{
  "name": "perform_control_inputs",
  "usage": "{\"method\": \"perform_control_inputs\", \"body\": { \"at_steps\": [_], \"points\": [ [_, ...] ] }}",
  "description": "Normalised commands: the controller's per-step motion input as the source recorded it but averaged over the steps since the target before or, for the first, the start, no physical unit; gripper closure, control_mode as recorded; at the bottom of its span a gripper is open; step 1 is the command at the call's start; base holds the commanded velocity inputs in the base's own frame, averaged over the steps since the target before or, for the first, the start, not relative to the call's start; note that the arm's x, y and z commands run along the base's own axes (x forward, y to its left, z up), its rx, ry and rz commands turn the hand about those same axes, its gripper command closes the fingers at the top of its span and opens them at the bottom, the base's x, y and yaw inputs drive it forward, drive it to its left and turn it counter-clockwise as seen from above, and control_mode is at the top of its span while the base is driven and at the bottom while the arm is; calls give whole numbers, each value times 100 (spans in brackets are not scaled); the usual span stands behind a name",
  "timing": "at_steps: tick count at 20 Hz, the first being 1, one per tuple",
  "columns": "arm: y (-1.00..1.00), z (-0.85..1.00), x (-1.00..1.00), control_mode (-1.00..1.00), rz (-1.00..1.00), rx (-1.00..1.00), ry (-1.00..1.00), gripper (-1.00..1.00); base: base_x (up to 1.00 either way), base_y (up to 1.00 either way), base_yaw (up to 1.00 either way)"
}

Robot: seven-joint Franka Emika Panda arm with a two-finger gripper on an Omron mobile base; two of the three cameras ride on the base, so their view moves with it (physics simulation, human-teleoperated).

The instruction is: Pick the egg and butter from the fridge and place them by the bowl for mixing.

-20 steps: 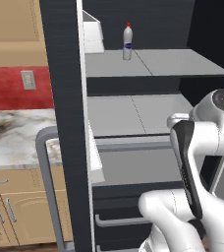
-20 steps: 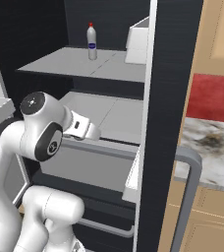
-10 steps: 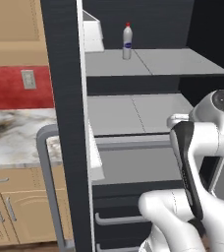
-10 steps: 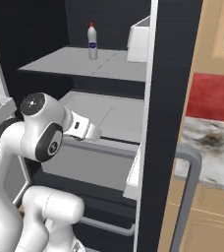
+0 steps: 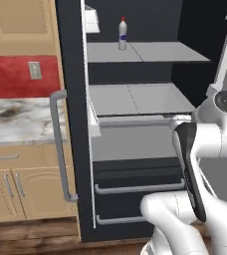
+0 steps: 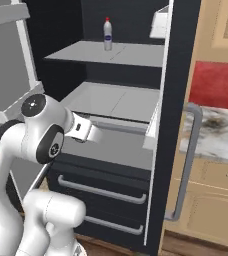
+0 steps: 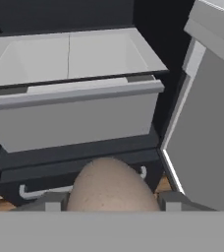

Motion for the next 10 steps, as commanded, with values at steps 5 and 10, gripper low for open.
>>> {"method": "perform_control_inputs", "body": {
  "at_steps": [5, 10],
  "points": [
    [0, 0, 0, 100, 0, 0, 0, 100, -86, 2, -1],
    [0, 0, 0, 100, 0, 0, 0, 100, -91, 1, -6]
  ]
}}
